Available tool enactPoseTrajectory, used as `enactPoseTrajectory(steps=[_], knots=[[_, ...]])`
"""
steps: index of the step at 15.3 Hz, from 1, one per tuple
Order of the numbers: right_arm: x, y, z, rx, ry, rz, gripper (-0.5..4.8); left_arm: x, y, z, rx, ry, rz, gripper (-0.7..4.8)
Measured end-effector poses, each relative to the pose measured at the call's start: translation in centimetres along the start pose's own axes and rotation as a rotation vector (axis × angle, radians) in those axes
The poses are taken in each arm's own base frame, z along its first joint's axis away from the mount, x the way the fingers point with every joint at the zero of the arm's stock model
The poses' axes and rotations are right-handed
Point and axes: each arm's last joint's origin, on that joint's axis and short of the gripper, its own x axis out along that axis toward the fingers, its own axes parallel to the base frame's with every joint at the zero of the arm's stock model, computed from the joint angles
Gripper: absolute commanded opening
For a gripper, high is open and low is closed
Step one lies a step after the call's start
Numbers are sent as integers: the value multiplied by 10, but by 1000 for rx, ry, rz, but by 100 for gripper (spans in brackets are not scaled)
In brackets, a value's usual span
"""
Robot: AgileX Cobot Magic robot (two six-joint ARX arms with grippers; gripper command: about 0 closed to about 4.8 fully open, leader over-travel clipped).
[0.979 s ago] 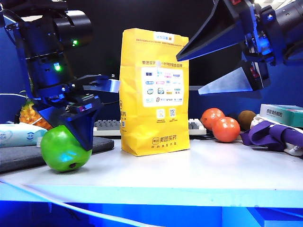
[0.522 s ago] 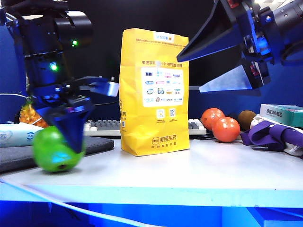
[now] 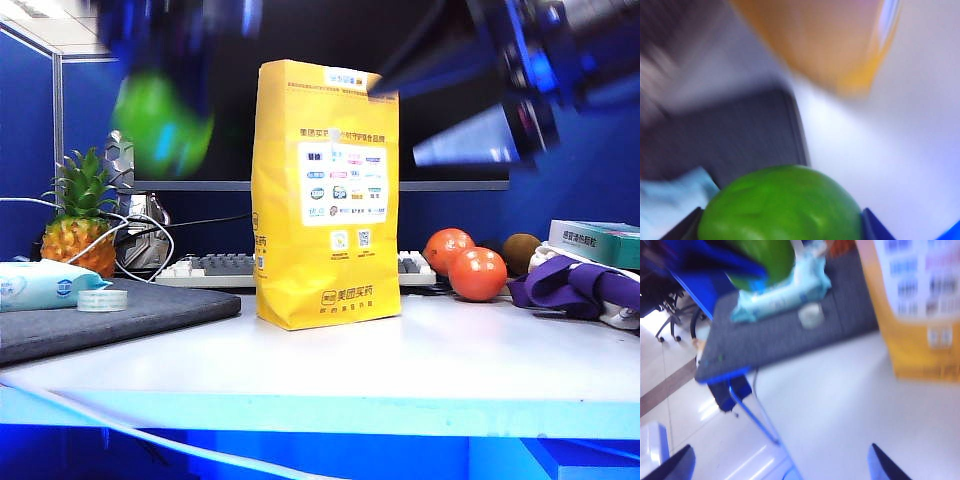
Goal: Pick up the green apple and throw it into the yellow paper bag.
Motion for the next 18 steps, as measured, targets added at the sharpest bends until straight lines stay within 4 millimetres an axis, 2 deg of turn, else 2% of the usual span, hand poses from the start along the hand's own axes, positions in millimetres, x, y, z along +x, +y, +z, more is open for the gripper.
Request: enactPoseTrajectory(steps=[1,3,5,7,9,10,11,14,16,17,18], knots=[[0,1,6,-11,-15,2,479,-22,4,7,2,-86,-1,84],[-3,9,41,-94,-100,7,479,-88,15,29,29,-500,-31,83],[-7,16,68,-181,-168,-13,479,-100,18,38,58,-656,-33,83],[-16,26,102,-317,-250,-116,479,-92,18,43,83,-712,-79,83],[-24,34,122,-397,-276,-202,479,-81,19,53,124,-791,-124,83],[-28,39,130,-422,-293,-209,479,-72,20,58,141,-822,-129,83],[-34,44,136,-440,-319,-212,479,-53,24,66,166,-857,-121,83],[-39,48,135,-434,-304,-213,479,-4,33,82,166,-922,-90,82],[-40,48,132,-415,-272,-217,479,19,41,83,113,-922,-74,92],[-40,47,128,-396,-239,-220,479,29,47,82,89,-912,-60,279],[-40,47,127,-390,-230,-220,479,29,47,81,94,-920,-78,453]])
